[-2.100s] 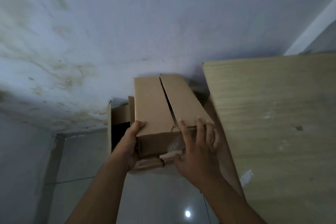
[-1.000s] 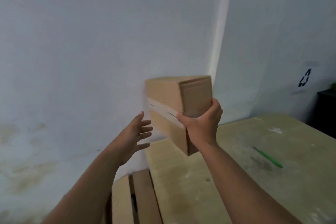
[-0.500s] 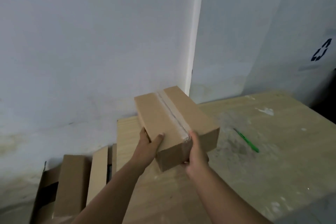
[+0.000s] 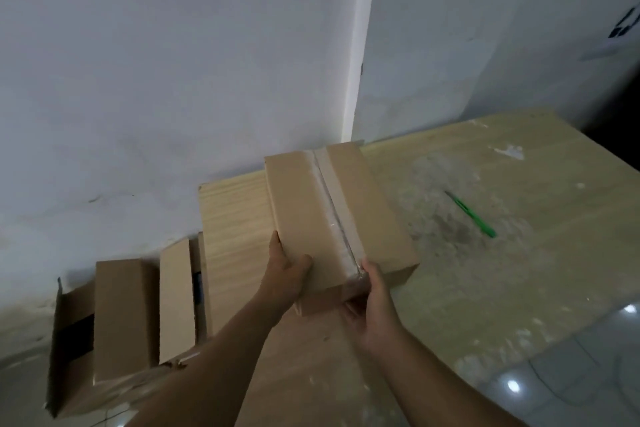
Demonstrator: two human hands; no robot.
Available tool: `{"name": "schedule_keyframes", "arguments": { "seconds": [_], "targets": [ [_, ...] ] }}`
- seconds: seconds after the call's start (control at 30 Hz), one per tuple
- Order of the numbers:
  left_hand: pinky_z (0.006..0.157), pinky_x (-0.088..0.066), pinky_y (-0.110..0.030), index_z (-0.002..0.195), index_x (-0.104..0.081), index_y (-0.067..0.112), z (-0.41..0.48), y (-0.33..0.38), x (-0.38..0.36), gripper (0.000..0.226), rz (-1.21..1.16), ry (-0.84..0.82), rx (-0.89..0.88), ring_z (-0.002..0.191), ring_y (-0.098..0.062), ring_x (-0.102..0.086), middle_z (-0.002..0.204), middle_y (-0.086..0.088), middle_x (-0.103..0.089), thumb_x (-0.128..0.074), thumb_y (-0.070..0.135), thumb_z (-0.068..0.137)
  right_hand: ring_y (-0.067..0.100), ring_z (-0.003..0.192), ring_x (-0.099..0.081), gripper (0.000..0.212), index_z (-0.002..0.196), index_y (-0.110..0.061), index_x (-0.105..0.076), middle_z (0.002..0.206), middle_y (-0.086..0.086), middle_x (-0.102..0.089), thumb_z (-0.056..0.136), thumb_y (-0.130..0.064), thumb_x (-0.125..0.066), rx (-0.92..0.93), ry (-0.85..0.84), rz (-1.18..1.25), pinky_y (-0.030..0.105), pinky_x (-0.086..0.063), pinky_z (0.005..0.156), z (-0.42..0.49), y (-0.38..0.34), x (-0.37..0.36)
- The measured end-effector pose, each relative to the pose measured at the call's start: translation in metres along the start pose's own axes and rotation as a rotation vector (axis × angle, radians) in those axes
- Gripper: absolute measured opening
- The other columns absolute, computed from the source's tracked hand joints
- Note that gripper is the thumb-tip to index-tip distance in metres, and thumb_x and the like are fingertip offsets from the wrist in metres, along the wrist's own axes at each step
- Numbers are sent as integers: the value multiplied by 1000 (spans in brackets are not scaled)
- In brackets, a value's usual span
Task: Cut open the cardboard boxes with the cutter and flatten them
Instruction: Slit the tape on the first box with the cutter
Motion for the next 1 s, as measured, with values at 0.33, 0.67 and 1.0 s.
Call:
{"name": "schedule_keyframes", "arguments": {
  "seconds": [0.33,0.67,1.0],
  "targets": [
    [126,-7,-58,159,-28,21,4,14,-32,69,817,231,-275,157,-35,4,169,-17,12,-55,20,95,28,85,-61,11,90,-10,-64,97,10,-61,87,-21,-66,605,417,-826,29,-43,73,-2,-135,70],
    [127,-6,-55,165,-17,28,28,33,-107,87,1176,307,-285,160,-31,-2,172,-14,-8,-10,74,92,38,106,-55,25,115,-6,-63,117,17,-53,99,-20,-51,827,347,-1583,44,-49,87,121,-305,110],
    [128,-9,-51,165,-18,32,28,31,-107,79,1166,377,-245,160,-24,-3,173,-8,-9,-20,69,95,38,113,-55,23,122,-4,-51,123,19,-54,100,-11,-49,684,329,-1786,44,-48,90,180,-314,119]
  ]
}}
Point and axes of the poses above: each hand's wrist, its own z-axis towards the middle knuckle, its own x-axis out of the back of the hand, y = z × x, the point moved 7 cm from there along z, towards the middle knuckle
